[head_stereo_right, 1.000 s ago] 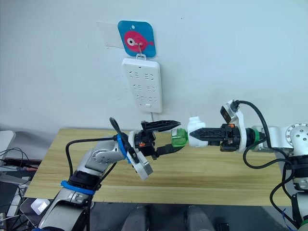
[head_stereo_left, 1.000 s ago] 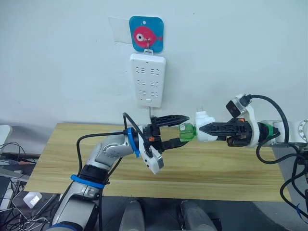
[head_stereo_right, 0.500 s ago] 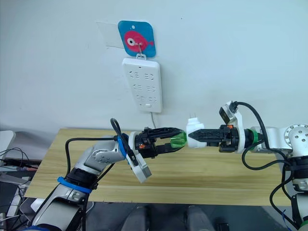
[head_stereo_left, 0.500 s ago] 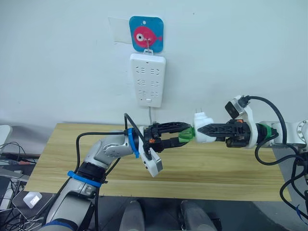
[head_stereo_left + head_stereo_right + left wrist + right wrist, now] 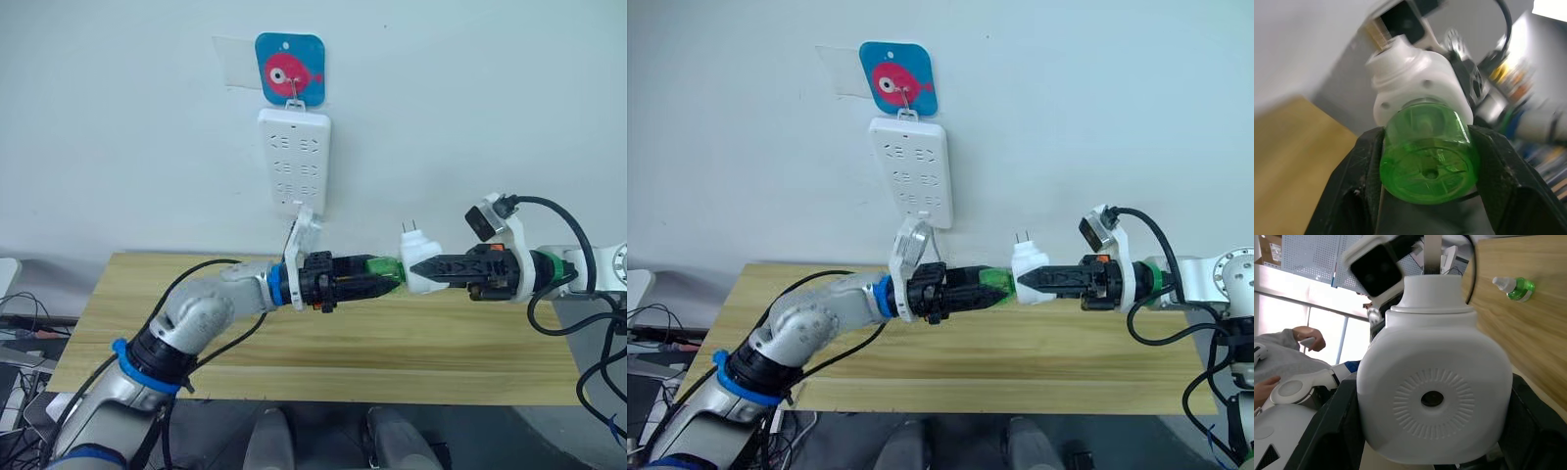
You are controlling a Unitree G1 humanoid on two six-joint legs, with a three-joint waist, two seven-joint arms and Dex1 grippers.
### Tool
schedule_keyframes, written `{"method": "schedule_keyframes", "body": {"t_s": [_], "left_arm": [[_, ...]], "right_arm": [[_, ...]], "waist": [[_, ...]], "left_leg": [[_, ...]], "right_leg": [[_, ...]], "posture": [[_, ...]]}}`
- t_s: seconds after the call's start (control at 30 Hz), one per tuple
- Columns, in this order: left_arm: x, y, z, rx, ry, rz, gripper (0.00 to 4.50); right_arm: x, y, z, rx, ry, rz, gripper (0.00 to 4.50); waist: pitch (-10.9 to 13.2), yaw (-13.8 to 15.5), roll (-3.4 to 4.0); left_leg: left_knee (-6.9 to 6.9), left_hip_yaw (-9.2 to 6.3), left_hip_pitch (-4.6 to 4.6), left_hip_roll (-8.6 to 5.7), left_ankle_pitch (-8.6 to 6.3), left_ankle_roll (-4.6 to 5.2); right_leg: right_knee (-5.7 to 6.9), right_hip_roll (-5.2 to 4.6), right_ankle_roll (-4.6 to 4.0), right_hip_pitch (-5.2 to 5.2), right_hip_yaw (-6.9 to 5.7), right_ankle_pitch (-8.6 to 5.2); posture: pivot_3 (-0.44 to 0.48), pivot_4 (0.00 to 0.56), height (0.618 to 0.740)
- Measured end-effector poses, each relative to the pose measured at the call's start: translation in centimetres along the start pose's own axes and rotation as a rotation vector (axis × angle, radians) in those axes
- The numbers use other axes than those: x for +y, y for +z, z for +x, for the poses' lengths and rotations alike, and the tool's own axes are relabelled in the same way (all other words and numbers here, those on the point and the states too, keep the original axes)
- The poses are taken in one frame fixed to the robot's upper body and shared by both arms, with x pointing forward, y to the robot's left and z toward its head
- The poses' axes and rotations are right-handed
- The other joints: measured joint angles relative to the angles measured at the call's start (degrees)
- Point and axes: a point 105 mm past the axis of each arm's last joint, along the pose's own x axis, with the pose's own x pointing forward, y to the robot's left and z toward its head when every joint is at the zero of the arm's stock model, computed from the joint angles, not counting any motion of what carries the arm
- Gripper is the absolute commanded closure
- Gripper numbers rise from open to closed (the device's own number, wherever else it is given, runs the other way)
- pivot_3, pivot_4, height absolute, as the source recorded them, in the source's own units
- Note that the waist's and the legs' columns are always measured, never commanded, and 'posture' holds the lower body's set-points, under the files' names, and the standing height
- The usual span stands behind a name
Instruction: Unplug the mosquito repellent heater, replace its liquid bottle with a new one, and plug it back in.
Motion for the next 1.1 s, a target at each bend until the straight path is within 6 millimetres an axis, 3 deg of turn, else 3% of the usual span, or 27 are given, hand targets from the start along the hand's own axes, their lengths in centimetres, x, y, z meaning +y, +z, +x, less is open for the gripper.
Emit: {"method": "schedule_keyframes", "body": {"t_s": [0.03,0.13,0.37,0.6,0.67,0.77,0.93,1.0,1.1], "left_arm": [[0.3,0.0,0.2,-0.028,-0.003,-0.127,2.24],[0.8,0.0,0.2,-0.044,0.005,-0.287,2.24],[1.0,1.3,0.1,-0.080,0.044,-0.244,0.02],[2.1,2.3,-2.4,-0.056,0.180,-0.048,0.02],[2.0,3.1,-4.0,-0.032,0.232,0.137,0.02],[0.7,4.1,-5.6,0.003,0.259,0.594,0.02],[-1.6,0.2,-5.2,0.114,0.076,1.455,0.02],[-2.0,-0.5,-5.2,0.134,0.013,1.716,0.02],[-1.1,-1.1,-5.1,0.127,-0.010,1.962,0.02]], "right_arm": [[0.0,0.2,-0.2,-0.011,-0.010,-0.010,1.41],[-0.3,0.3,-0.2,-0.019,-0.020,-0.015,1.41],[-0.7,-0.6,0.5,0.031,-0.030,0.002,1.41],[-1.3,-0.4,0.3,0.007,-0.047,0.028,1.41],[-1.5,-0.2,0.0,-0.010,-0.054,0.037,1.41],[-1.9,0.2,-0.4,-0.039,-0.070,0.052,1.41],[-2.4,1.5,-0.6,-0.093,-0.072,0.077,1.41],[-2.2,1.9,-0.4,-0.098,-0.060,0.069,1.41],[-2.1,2.1,-0.2,-0.099,-0.046,0.069,1.41]], "waist": [[0.0,0.1,-0.04],[0.2,0.2,-0.24],[0.2,0.2,-0.20],[0.2,0.1,-0.19],[0.2,0.0,-0.17],[0.3,0.1,-0.14],[0.3,0.6,-0.14],[0.3,0.9,-0.14],[0.3,1.2,-0.14]], "left_leg": [[0.06,-0.01,-0.02,-0.01,-0.03,0.05],[0.08,-0.01,-0.03,0.01,0.02,-0.04],[0.08,0.09,-0.02,0.01,0.10,-0.17],[0.03,0.16,-0.01,0.01,0.10,-0.18],[0.00,0.22,-0.02,0.01,0.10,-0.18],[-0.10,0.45,0.00,0.04,0.08,-0.22],[-0.11,0.81,0.00,0.18,0.06,-0.25],[-0.11,0.83,0.01,0.18,0.03,-0.20],[-0.06,0.89,-0.01,0.13,-0.12,0.05]], "right_leg": [[-0.01,-0.02,0.00,0.02,0.00,0.00],[-0.02,0.01,-0.01,0.00,0.01,0.01],[-0.06,0.00,-0.02,0.00,0.13,0.01],[-0.05,0.01,-0.02,-0.04,0.21,0.01],[-0.07,0.01,-0.02,-0.08,0.22,0.01],[-0.20,-0.02,-0.02,-0.07,0.32,0.01],[-0.38,-0.09,-0.04,-0.09,0.49,0.02],[-0.34,-0.10,-0.04,-0.08,0.57,0.02],[-0.30,-0.19,0.02,-0.07,0.60,0.05]], "posture": [[-0.119,0.208,0.740],[-0.124,0.206,0.740],[-0.127,0.203,0.740],[-0.130,0.203,0.740],[-0.121,0.204,0.740],[-0.106,0.205,0.740],[-0.102,0.205,0.740],[-0.099,0.207,0.740],[-0.099,0.205,0.740]]}}
